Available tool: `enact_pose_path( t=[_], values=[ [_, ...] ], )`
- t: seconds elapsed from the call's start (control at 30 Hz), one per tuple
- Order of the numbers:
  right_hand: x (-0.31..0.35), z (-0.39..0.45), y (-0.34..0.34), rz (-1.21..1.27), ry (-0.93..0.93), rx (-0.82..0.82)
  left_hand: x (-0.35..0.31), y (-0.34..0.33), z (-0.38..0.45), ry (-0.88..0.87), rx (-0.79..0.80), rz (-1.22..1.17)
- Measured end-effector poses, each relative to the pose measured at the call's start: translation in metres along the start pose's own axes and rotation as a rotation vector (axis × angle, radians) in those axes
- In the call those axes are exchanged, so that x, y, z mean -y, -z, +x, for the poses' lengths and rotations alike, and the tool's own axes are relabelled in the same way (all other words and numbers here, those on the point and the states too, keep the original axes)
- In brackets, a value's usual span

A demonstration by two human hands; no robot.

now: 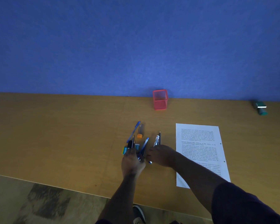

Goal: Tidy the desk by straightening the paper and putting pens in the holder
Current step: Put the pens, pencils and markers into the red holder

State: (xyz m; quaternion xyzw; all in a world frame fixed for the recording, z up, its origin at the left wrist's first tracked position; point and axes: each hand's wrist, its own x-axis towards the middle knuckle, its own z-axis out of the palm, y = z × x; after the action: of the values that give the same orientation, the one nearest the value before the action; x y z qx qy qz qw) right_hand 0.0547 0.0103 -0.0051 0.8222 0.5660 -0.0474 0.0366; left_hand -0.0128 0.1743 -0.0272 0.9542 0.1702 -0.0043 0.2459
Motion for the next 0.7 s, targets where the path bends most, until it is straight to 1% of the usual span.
enact_pose_path(
  t=[0.07,0.13,0.2,0.27,0.33,0.43,0.57,0.7],
  values=[
    [-0.003,-0.004,0.001,-0.047,0.053,-0.100,-0.002,0.001,0.000,-0.024,-0.028,-0.005],
    [-0.006,-0.009,0.005,-0.052,0.052,-0.222,-0.005,0.003,0.002,-0.047,-0.058,-0.030],
    [-0.011,-0.014,0.011,-0.015,0.016,-0.259,-0.008,0.003,0.004,-0.089,-0.113,-0.063],
    [-0.018,-0.019,0.017,0.062,-0.069,-0.276,-0.014,0.004,0.008,-0.136,-0.174,-0.072],
    [-0.026,-0.024,0.023,0.196,-0.180,-0.316,-0.022,0.005,0.013,-0.167,-0.227,-0.074],
    [-0.040,-0.029,0.035,0.307,-0.317,-0.380,-0.040,0.009,0.026,-0.213,-0.252,-0.092],
    [-0.059,-0.030,0.048,0.413,-0.470,-0.580,-0.070,0.019,0.046,-0.290,-0.293,-0.159],
    [-0.080,-0.028,0.063,0.564,-0.623,-0.702,-0.096,0.033,0.069,-0.329,-0.277,-0.218]
  ],
)
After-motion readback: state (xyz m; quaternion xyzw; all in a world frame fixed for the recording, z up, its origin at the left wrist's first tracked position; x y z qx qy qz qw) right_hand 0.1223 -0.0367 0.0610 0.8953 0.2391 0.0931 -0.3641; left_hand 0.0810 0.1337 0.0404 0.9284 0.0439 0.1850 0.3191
